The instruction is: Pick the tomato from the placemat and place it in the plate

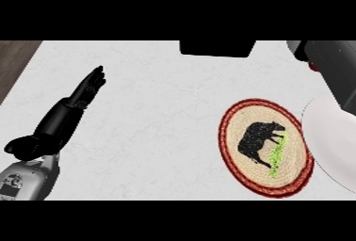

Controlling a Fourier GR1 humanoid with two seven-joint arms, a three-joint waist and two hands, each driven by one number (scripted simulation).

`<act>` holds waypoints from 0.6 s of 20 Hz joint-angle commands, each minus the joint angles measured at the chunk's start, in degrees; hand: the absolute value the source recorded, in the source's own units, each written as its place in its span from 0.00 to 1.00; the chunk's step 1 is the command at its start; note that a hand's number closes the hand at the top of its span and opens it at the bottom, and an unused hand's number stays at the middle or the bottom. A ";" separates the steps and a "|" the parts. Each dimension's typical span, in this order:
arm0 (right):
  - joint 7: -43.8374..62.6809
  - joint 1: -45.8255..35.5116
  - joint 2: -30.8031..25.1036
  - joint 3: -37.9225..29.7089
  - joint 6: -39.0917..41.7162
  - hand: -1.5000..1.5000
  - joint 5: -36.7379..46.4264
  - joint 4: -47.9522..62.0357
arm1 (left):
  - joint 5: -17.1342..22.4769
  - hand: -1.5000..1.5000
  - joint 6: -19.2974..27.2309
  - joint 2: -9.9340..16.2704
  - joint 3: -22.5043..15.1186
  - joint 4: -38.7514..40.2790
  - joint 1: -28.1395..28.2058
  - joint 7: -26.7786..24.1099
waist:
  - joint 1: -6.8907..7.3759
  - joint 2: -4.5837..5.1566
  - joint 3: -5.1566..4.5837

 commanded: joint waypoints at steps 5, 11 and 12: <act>23.90 -2.46 2.55 3.23 -18.62 1.00 3.57 0.19 | -0.40 0.50 -0.36 -0.87 -1.18 -0.04 -2.06 0.64 | 2.15 1.07 -0.11; 24.04 -0.99 -0.11 6.05 -20.86 1.00 6.71 0.19 | -0.40 0.50 -0.86 -0.62 -1.27 -0.54 -1.66 0.56 | 1.80 0.64 -0.12; 24.05 -0.62 -0.42 6.06 -20.25 1.00 6.77 0.19 | -0.58 0.50 -0.54 -0.85 -1.20 -0.40 -1.89 0.46 | 1.78 0.80 -0.11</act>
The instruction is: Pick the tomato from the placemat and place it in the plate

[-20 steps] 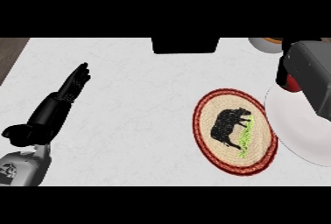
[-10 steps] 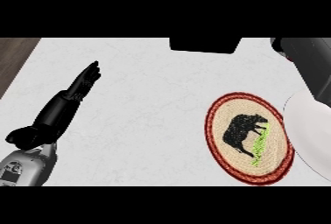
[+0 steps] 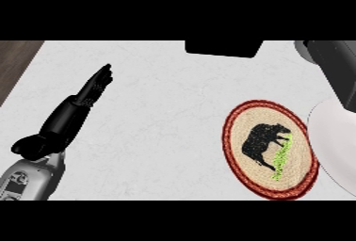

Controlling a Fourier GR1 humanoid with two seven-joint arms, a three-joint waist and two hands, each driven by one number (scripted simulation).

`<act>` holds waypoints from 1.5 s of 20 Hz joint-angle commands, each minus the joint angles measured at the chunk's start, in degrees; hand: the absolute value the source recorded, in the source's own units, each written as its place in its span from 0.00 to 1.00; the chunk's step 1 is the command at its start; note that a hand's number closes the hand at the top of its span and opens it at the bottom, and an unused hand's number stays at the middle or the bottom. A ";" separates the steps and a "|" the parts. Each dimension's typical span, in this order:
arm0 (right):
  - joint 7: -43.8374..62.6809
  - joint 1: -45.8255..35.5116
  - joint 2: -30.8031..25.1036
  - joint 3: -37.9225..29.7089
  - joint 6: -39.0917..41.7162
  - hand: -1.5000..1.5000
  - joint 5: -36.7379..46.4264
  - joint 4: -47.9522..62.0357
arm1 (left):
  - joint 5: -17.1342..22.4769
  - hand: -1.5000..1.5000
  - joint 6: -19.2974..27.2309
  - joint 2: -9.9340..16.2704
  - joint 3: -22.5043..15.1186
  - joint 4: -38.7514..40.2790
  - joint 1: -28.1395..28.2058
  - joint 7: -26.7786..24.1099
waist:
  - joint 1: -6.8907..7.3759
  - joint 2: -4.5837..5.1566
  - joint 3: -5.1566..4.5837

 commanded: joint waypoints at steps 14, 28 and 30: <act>14.63 9.18 -5.46 1.31 -22.04 1.00 2.34 -0.02 | -0.34 0.50 0.86 0.19 1.14 -0.46 1.78 0.91 | -2.92 -1.32 0.19; 14.63 23.38 -8.93 -7.91 -30.44 1.00 -5.84 -0.02 | 1.93 0.50 -0.58 2.08 4.77 0.01 2.31 1.31 | -5.00 -1.56 0.35; 14.64 25.97 -6.83 -10.15 -33.18 0.00 -7.90 -0.02 | -0.21 0.50 0.78 0.53 3.40 1.25 2.56 -0.57 | -5.73 -1.61 0.34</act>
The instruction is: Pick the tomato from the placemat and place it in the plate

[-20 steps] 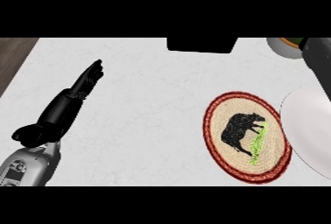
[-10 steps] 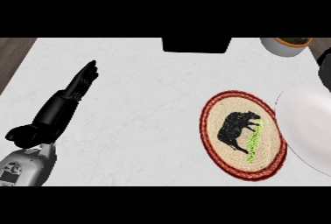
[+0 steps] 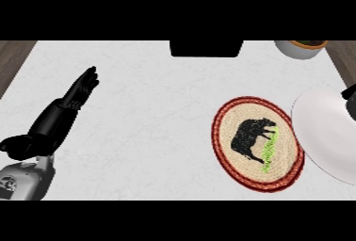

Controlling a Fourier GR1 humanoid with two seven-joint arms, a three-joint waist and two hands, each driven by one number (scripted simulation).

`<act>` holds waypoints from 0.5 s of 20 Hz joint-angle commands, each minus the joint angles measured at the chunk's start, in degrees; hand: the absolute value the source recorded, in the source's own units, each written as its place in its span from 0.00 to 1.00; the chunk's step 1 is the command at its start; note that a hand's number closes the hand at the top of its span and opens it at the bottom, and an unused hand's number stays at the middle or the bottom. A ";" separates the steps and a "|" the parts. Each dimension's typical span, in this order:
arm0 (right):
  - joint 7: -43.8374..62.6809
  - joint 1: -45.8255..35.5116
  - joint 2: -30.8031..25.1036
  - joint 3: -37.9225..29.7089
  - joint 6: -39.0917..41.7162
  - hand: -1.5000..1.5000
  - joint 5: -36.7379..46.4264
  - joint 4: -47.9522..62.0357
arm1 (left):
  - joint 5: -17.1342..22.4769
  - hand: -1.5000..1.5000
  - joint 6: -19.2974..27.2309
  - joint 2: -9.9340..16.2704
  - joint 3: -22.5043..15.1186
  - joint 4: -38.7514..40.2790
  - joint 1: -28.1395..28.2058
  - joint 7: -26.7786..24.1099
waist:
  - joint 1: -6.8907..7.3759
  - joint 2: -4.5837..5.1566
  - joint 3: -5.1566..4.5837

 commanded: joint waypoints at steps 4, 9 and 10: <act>13.71 6.71 2.73 -4.24 -15.67 0.00 -3.45 -0.02 | -0.51 0.50 0.04 0.06 0.01 -1.47 -0.30 0.93 | 0.65 0.01 0.09; 11.00 8.45 3.22 -2.37 -23.77 0.00 -0.84 -0.02 | -0.23 0.50 -1.49 -0.76 -0.56 0.24 1.70 -1.97 | 0.58 0.04 -0.03; 10.06 8.46 3.27 -2.47 -25.78 0.00 -0.83 -0.02 | -0.04 0.50 -1.26 0.04 0.81 0.78 0.34 -0.92 | 0.24 -0.10 -0.04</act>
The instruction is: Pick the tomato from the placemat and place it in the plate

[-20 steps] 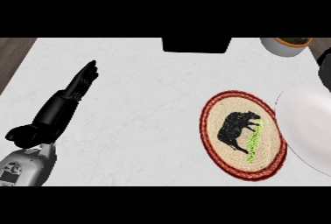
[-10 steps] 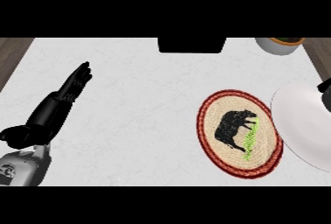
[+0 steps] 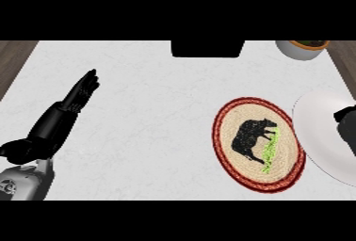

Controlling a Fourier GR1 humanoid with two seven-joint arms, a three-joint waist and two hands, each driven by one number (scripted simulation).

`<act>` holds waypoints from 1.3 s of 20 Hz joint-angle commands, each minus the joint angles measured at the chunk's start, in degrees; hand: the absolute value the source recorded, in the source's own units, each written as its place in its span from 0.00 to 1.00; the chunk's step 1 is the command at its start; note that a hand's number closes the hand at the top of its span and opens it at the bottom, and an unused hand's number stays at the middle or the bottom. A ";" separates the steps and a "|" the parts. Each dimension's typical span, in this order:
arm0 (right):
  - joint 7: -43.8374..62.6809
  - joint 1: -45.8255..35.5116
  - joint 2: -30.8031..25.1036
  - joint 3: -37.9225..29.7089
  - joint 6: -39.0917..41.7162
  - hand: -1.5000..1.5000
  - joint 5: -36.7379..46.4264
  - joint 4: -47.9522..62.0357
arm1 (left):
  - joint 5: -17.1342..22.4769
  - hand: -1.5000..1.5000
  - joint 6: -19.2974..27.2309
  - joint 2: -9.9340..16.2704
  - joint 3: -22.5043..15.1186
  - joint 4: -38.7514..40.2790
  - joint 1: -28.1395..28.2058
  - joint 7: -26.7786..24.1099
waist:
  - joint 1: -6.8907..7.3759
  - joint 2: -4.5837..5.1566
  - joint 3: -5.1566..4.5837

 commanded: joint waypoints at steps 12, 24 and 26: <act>4.08 -6.58 3.30 -1.49 -37.89 0.00 0.02 -0.02 | -0.14 0.50 -0.33 -0.22 0.99 0.75 0.18 0.40 | -0.68 -0.96 -0.15; 1.19 -14.68 8.82 -0.89 -39.58 0.00 1.47 -0.02 | 0.25 0.50 -0.06 0.60 3.05 0.70 4.31 0.03 | -5.04 -3.38 -0.26; 1.48 -14.71 9.45 -1.43 -39.62 0.00 1.09 -0.02 | -0.18 0.50 0.62 0.37 2.80 -0.19 4.63 1.08 | -5.91 -3.65 -0.19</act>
